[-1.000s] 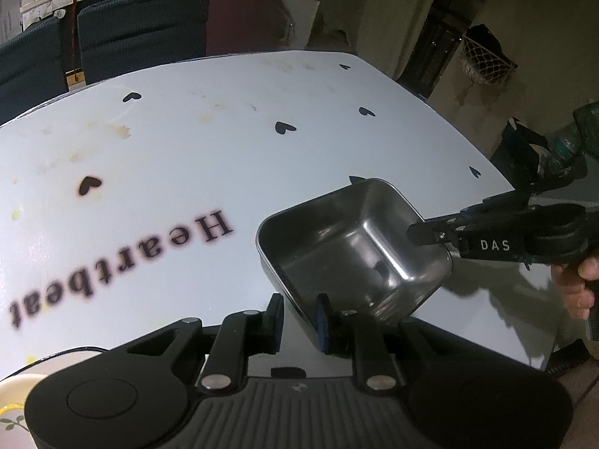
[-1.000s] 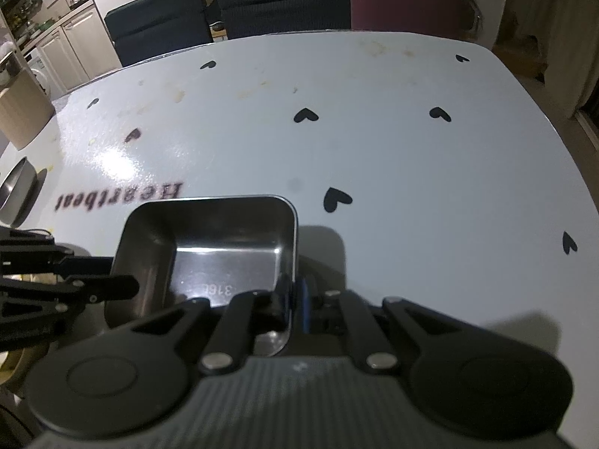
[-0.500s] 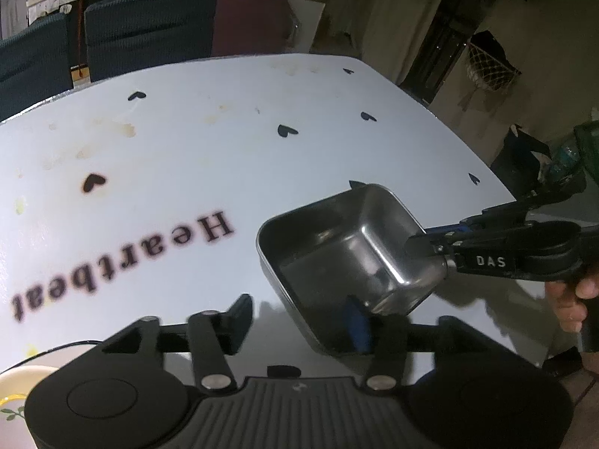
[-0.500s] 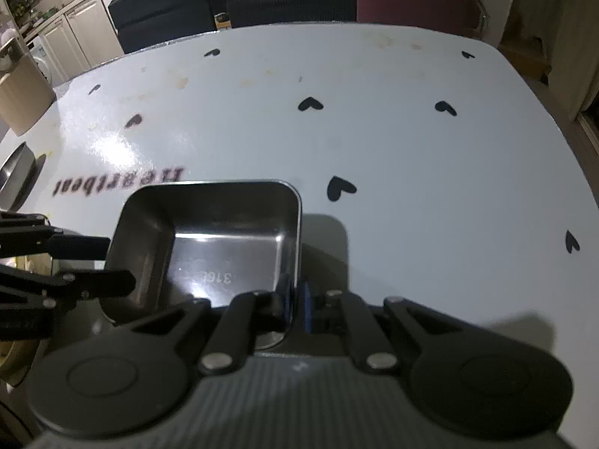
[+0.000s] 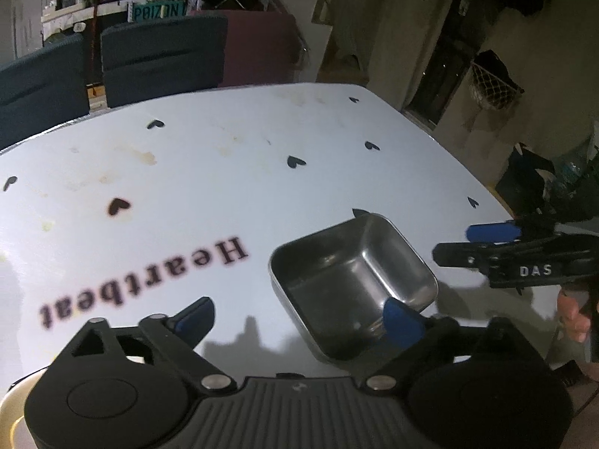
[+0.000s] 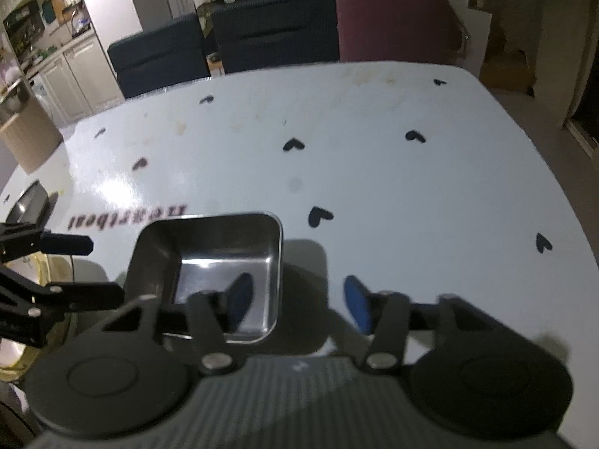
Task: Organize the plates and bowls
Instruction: 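Lower the steel tray onto the table and open both grippers, then move both grippers to the small round steel bowl near the jug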
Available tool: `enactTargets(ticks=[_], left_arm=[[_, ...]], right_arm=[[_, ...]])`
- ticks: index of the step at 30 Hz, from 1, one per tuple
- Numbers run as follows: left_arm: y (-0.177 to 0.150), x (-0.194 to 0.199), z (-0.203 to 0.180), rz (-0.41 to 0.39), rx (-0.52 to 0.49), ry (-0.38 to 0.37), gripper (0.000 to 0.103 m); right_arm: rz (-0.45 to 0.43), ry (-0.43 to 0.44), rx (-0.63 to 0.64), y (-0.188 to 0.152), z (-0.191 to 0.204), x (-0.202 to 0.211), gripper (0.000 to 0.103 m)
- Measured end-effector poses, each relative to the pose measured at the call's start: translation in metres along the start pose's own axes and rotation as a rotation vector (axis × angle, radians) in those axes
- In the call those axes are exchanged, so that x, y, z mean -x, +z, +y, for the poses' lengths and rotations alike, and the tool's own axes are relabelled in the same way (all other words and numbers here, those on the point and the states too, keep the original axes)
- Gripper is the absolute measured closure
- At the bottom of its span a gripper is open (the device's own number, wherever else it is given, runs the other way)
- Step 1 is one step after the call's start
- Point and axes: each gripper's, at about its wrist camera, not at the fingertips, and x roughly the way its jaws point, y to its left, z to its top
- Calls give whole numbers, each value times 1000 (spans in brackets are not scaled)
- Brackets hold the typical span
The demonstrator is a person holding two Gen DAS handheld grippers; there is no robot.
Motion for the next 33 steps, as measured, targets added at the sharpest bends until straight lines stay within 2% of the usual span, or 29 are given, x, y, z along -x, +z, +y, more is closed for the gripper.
enactTargets(ticks=[3, 7, 12, 17, 20, 29, 33], left_arm=[[0, 9, 4, -16, 5, 11, 0], [-1, 23, 11, -39, 11, 22, 0], [-2, 45, 30, -70, 29, 63, 0], [-8, 68, 64, -100, 99, 100, 0], [-15, 82, 88, -118, 145, 149, 0], [-43, 119, 164, -149, 312, 295, 0], [-58, 132, 202, -157, 420, 338, 0]], right_arm=[[-24, -4, 6, -1, -1, 9, 21], [-65, -13, 14, -1, 3, 19, 0], [-96, -10, 19, 5, 18, 21, 0], [-123, 14, 62, 17, 46, 13, 0], [-141, 42, 84, 26, 66, 9, 0], [-170, 155, 188, 56, 147, -12, 0], [-171, 202, 227, 66, 183, -17, 0]])
